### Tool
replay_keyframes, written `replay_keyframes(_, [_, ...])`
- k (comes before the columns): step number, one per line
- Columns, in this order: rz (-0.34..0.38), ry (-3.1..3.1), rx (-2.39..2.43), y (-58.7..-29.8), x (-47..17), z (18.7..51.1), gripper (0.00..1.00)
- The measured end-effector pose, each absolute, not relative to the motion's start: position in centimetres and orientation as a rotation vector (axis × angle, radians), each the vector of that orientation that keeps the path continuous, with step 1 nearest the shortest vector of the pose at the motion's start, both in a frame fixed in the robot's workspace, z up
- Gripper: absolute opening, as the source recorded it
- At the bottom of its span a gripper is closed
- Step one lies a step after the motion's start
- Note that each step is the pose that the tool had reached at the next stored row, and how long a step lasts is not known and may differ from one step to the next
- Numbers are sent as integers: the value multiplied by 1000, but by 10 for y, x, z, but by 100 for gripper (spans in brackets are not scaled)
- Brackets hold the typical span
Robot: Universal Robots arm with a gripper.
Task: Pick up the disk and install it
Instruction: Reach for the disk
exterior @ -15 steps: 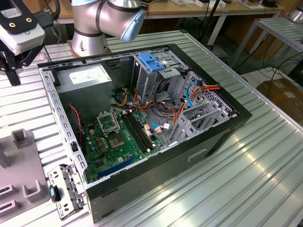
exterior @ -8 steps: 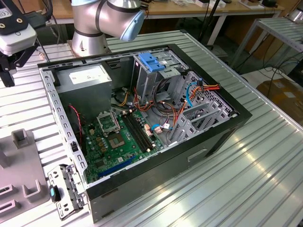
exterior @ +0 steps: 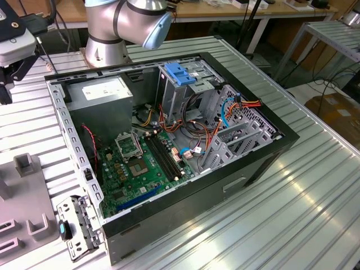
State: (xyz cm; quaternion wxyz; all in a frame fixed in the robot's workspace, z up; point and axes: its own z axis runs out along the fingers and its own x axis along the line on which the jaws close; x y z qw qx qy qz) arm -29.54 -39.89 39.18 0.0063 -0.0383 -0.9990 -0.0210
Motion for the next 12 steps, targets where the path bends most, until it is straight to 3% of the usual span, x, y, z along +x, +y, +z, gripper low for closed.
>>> replay_keyframes(12, [-66,-3126,-120,-399,-306,392,11])
